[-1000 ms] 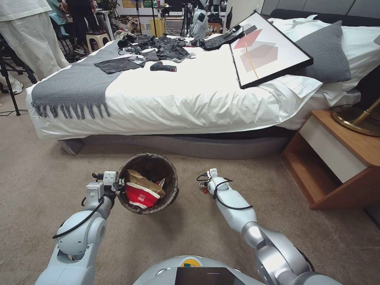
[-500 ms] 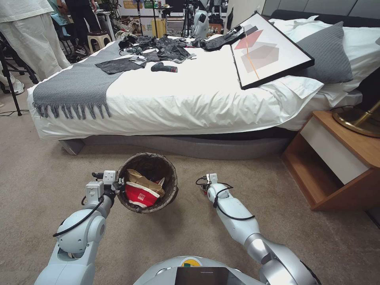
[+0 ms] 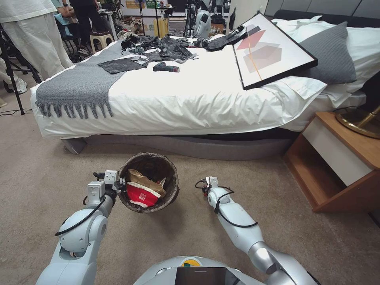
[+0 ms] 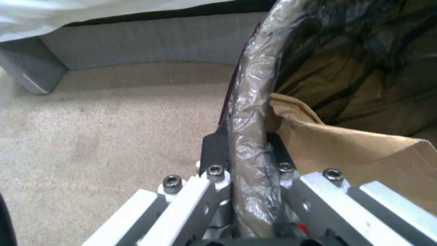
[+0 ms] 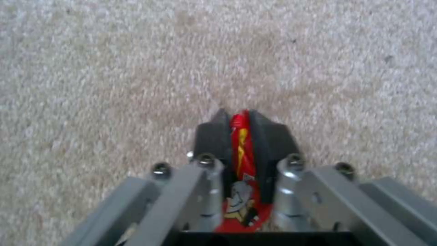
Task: Pick up the trash bin, then pick up the garbage from the floor and place it into the trash bin.
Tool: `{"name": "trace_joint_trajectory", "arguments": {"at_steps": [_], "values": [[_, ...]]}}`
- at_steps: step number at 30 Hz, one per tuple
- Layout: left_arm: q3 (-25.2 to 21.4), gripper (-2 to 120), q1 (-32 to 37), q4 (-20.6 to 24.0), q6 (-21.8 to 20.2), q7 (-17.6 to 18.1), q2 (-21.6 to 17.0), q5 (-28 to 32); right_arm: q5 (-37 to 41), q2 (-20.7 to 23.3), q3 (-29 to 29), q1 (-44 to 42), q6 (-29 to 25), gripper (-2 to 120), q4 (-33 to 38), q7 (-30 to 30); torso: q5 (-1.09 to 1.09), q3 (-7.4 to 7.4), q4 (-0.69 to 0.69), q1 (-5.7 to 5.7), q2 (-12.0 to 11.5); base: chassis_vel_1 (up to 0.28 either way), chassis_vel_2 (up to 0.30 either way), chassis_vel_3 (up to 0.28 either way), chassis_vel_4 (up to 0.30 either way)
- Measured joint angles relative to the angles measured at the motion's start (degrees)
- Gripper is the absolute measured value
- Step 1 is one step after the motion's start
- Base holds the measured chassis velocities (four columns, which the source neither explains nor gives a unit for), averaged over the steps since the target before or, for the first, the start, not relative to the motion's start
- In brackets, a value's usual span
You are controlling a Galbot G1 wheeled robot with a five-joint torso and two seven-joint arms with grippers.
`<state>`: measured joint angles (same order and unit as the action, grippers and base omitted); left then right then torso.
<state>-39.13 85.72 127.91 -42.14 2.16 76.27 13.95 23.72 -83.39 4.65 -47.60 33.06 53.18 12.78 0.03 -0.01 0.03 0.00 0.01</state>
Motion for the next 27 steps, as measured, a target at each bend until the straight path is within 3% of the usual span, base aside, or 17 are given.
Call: {"name": "trace_joint_trajectory", "arguments": {"at_steps": [1,11,16,22,27], "values": [[0.0,3,0.0,0.0,0.0,0.0,0.0,0.0,0.0,0.1,0.0,-0.3,0.0,0,0.3,0.1,0.00,0.00,0.00,0.00,0.0,0.000,0.000,0.000,0.000],[0.2,3,0.0,0.2,0.0,0.0,0.0,-0.1,2.2,1.7,0.0,-1.7,0.0,0,3.3,1.6,0.00,0.02,-0.01,0.01,0.0,0.000,0.000,0.000,0.000],[0.1,3,0.0,0.3,0.0,0.0,0.0,-0.1,4.3,3.5,-0.3,-2.7,4.2,0,7.4,2.7,-0.01,0.04,-0.02,0.01,0.0,0.000,0.000,0.000,0.000],[-0.1,3,0.0,0.3,0.0,0.0,0.0,-0.1,7.0,6.7,0.2,-4.3,5.7,0,14.9,4.4,-0.02,0.06,-0.09,0.02,0.0,0.000,0.000,0.000,0.000],[0.1,3,-0.1,0.3,0.0,0.0,0.1,-0.3,9.6,9.0,1.5,-5.3,6.1,0,22.7,5.7,-0.03,0.03,-0.06,0.02,0.0,0.000,0.000,0.000,0.000]]}}
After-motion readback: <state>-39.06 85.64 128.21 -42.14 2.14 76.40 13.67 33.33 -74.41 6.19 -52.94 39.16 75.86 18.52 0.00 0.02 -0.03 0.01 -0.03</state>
